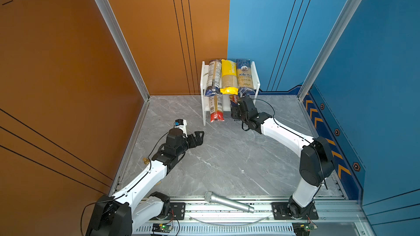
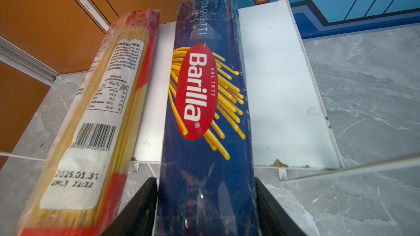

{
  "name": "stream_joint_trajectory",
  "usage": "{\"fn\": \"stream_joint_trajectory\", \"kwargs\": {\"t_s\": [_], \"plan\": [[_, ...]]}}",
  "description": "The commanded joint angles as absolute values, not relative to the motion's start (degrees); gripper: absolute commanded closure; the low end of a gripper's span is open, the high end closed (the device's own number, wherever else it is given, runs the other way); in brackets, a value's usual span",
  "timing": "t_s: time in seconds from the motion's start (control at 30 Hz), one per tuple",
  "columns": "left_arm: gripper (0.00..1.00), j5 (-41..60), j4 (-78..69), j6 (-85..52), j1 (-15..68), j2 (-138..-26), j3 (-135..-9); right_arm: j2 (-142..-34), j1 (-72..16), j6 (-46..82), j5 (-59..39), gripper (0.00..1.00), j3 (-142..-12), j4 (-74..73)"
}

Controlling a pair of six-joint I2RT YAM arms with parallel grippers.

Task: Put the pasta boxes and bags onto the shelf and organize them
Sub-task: 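Lower the Barilla box onto the lower tier and open the right gripper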

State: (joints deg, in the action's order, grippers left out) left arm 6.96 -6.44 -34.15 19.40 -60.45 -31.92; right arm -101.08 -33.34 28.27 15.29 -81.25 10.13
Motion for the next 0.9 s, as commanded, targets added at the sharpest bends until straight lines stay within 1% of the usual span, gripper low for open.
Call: {"fn": "stream_joint_trajectory", "kwargs": {"t_s": [0.0,0.2,0.47,0.87], "plan": [[0.02,7.9,-6.6,-34.4,18.8,-59.5,-31.2,-96.2,-33.0,27.2,17.0,0.37,-80.0,6.5],[0.02,7.9,-6.4,-34.5,18.8,-59.1,-31.3,-94.3,-33.0,26.7,16.7,0.36,-78.3,6.6],[0.02,7.8,-5.3,-34.4,18.8,-58.2,-31.4,-92.2,-33.4,26.3,14.3,0.34,-78.0,10.8],[0.02,7.3,-4.3,-33.7,18.7,-57.9,-32.1,-87.8,-34.3,24.7,11.6,0.33,-74.0,14.1]]}}
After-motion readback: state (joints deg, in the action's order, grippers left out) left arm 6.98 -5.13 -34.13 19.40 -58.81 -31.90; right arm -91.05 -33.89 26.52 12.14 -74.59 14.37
